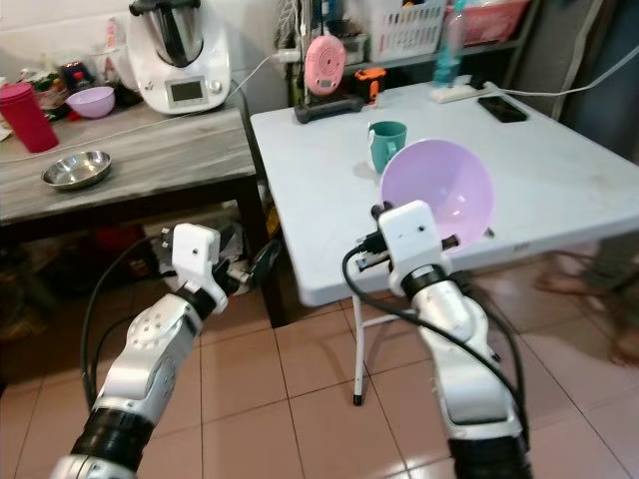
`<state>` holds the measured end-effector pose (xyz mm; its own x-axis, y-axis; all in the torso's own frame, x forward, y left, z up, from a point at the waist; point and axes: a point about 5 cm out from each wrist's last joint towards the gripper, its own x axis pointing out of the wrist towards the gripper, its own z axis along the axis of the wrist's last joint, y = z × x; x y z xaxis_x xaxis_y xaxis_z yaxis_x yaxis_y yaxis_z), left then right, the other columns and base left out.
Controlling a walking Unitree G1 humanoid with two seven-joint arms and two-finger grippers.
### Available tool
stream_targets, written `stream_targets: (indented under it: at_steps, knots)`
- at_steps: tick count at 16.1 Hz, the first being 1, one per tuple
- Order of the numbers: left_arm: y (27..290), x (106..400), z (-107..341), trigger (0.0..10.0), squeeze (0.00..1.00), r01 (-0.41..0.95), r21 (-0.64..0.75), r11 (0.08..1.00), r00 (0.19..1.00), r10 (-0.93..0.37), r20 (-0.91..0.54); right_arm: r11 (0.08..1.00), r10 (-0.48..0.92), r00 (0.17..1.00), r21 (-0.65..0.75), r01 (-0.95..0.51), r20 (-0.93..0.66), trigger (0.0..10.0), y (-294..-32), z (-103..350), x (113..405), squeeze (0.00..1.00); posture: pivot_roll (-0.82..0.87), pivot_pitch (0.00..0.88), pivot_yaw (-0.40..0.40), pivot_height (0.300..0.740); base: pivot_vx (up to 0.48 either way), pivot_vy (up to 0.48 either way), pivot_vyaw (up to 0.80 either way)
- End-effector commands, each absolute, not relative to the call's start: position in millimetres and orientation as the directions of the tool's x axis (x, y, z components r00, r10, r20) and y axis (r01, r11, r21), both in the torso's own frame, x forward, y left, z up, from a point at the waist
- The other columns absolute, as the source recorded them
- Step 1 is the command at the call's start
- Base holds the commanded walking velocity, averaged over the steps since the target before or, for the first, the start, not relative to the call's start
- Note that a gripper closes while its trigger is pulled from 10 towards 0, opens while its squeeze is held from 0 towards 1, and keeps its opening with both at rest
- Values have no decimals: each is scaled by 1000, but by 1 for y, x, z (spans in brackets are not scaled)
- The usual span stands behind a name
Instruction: Setting the table
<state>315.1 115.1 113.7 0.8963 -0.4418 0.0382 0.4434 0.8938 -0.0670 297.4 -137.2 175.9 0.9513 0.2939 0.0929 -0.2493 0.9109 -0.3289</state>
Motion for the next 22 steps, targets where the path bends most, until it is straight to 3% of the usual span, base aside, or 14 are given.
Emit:
stream_targets:
  at_steps: [1, 15, 22]
  knots:
    - [117, 317, 117, 10000, 0, 431, -47, 901, 902, -429, 42, 907, 309, 943, -338, -253, 123, 10000, -134, 183, 296, 0, -323, 0, 102, 740, 0, 420, -481]
    - [113, 317, 116, 10000, 0, 438, -37, 898, 898, -437, 43, 890, 334, 933, -371, -266, 132, 10000, -130, 181, 292, 0, -325, 0, 109, 740, 0, 436, 0]
    - [111, 316, 116, 10000, 0, 440, -42, 897, 898, -437, 53, 886, 337, 933, -377, -270, 124, 10000, -130, 179, 293, 0, -324, 0, 106, 740, 0, 350, 334]
